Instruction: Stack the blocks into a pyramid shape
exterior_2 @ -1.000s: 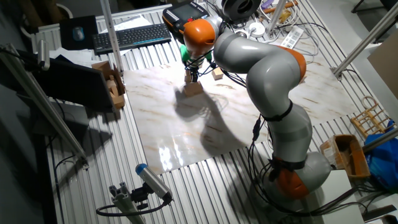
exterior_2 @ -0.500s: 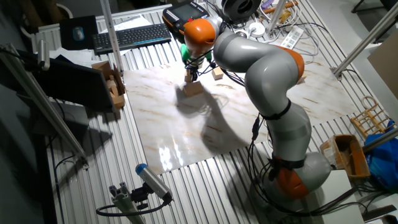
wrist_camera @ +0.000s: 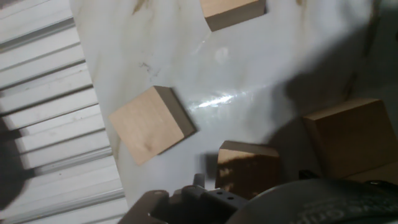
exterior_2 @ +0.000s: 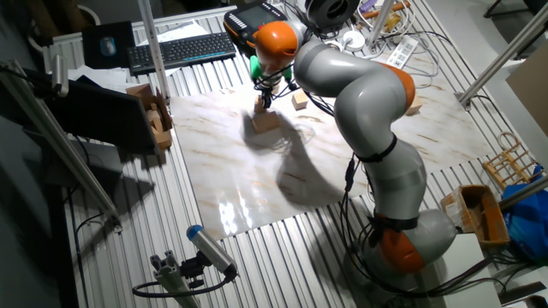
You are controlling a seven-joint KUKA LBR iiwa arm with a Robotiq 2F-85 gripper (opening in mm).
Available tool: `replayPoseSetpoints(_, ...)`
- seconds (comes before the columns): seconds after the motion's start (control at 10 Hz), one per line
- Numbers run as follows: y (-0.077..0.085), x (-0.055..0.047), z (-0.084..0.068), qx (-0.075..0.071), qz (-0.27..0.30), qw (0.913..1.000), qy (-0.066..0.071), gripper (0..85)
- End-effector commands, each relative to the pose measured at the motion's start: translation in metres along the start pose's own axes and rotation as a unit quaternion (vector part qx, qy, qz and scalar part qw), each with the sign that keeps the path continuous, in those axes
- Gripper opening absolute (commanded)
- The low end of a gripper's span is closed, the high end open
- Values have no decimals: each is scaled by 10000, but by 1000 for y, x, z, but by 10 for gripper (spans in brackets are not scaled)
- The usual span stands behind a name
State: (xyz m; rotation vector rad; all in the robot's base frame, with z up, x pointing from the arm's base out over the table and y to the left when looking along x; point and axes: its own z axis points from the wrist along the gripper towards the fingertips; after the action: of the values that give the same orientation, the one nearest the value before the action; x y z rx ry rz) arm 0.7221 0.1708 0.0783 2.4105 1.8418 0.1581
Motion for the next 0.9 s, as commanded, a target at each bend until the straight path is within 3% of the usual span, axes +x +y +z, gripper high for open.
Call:
replayPoseSetpoints(0.0, 0, 0, 1, 35, 34, 10000, -10, 680)
replayPoseSetpoints(0.3, 2, 1, 7, 134, 115, 9998, 1, 680)
replayPoseSetpoints(0.8, 5, 0, 16, 161, 160, 9997, 40, 680)
